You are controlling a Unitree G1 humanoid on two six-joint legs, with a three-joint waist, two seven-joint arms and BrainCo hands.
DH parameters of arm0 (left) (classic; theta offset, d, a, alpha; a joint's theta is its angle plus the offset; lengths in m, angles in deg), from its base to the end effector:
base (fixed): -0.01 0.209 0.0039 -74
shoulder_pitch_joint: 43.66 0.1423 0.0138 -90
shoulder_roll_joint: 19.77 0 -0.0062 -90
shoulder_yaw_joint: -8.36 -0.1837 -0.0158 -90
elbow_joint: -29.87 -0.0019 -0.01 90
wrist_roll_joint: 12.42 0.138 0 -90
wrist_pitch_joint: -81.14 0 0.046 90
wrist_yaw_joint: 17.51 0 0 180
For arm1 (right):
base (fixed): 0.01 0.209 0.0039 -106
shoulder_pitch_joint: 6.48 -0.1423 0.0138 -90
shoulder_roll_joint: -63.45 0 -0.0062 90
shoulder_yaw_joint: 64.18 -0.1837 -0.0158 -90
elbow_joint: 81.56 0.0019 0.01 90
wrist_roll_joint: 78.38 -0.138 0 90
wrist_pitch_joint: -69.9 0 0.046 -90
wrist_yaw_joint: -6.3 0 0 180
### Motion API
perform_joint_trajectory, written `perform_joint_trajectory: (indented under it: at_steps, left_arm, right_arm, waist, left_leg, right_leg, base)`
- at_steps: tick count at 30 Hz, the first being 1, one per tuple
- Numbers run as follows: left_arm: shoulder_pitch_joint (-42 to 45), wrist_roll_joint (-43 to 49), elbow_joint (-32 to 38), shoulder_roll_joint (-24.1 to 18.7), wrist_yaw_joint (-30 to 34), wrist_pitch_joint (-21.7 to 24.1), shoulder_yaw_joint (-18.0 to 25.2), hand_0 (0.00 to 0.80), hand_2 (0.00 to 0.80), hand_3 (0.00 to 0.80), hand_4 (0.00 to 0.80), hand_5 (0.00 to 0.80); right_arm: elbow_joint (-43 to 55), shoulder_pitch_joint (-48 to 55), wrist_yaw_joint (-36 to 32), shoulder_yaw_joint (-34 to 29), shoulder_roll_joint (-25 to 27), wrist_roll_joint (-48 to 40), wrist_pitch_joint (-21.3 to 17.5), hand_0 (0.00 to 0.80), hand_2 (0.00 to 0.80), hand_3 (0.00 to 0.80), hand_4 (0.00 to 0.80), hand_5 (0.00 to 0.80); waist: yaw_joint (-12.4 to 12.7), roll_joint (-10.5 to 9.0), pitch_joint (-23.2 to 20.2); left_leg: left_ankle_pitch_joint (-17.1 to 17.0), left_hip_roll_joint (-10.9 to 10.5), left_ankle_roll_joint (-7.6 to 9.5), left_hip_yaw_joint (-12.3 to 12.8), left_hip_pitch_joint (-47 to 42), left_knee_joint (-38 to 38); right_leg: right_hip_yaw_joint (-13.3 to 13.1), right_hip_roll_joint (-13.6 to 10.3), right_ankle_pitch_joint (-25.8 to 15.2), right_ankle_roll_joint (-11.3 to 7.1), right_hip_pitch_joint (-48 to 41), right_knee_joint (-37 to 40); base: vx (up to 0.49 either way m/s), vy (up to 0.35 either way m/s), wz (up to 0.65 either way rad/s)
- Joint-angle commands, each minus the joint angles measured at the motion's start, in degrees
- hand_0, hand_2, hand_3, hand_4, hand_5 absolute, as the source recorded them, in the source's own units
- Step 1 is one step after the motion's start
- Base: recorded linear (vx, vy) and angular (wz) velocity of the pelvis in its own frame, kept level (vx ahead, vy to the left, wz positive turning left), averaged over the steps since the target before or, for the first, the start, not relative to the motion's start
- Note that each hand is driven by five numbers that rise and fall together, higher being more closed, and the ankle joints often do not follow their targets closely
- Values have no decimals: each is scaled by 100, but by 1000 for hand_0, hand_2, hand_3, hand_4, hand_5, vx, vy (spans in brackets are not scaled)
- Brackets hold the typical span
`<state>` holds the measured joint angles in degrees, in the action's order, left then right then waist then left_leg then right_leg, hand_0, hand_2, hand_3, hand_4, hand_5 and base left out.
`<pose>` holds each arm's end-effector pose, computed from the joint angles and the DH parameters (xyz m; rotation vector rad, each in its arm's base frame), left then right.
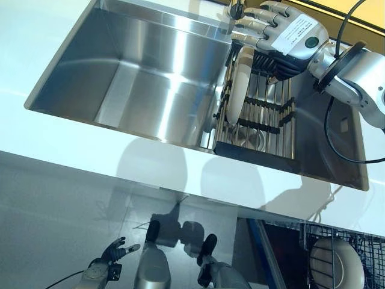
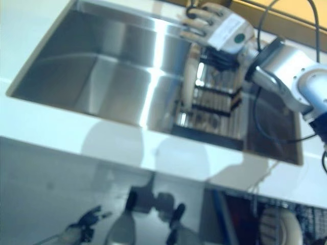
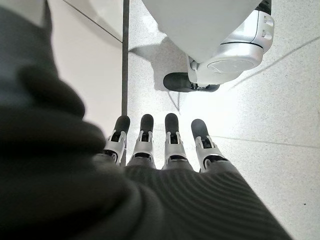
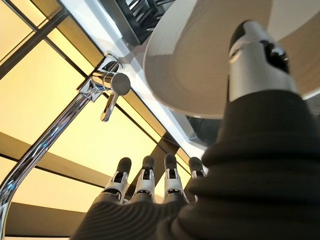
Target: Take plates into dishwasher
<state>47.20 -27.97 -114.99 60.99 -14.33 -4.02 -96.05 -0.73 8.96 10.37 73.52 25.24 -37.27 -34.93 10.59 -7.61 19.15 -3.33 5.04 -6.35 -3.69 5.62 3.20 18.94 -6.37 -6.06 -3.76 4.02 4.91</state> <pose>0.1122 0.2670 -0.0805 0.2523 0.9143 0.0528 0.2866 -0.1986 0.3223 -2.1280 -0.9470 0.0921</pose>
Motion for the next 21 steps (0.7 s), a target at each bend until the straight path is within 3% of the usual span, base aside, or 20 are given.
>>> perform_joint_trajectory:
  at_steps: [1,8,15,21]
  left_arm:
    - [163,-13,94,-94,92,152,27,0,0,0,0,0]
    - [185,-288,145,-81,78,214,87,0,0,0,0,0]
    - [286,-1088,269,27,85,251,526,0,0,0,0,0]
    - [321,-1125,286,62,210,278,481,0,0,0,0,0]
  right_arm:
    - [-178,-750,159,316,110,42,-99,0,0,0,0,0]
    - [-132,-667,64,322,76,111,-205,0,0,0,0,0]
    - [-182,-561,34,342,104,211,-338,0,0,0,0,0]
    - [-290,-722,-3,556,-15,328,-385,0,0,0,0,0]
  waist:
    - [142,9,-197]
    - [166,19,-188]
    - [243,53,-137]
    - [275,118,-111]
  left_leg:
    - [-34,-23,223,-9,189,180]
    - [-39,-21,222,-19,200,180]
    - [-53,-40,217,-80,253,180]
    - [-80,-65,214,-111,315,180]
  right_leg:
    - [17,-207,148,-516,-253,9]
    - [29,-214,151,-519,-251,9]
    - [89,-236,154,-507,-224,9]
    - [97,-260,146,-501,-167,9]
  base:
    - [0,0,0]
    - [0,0,0]
    - [0,0,0]
    - [-13,21,8]
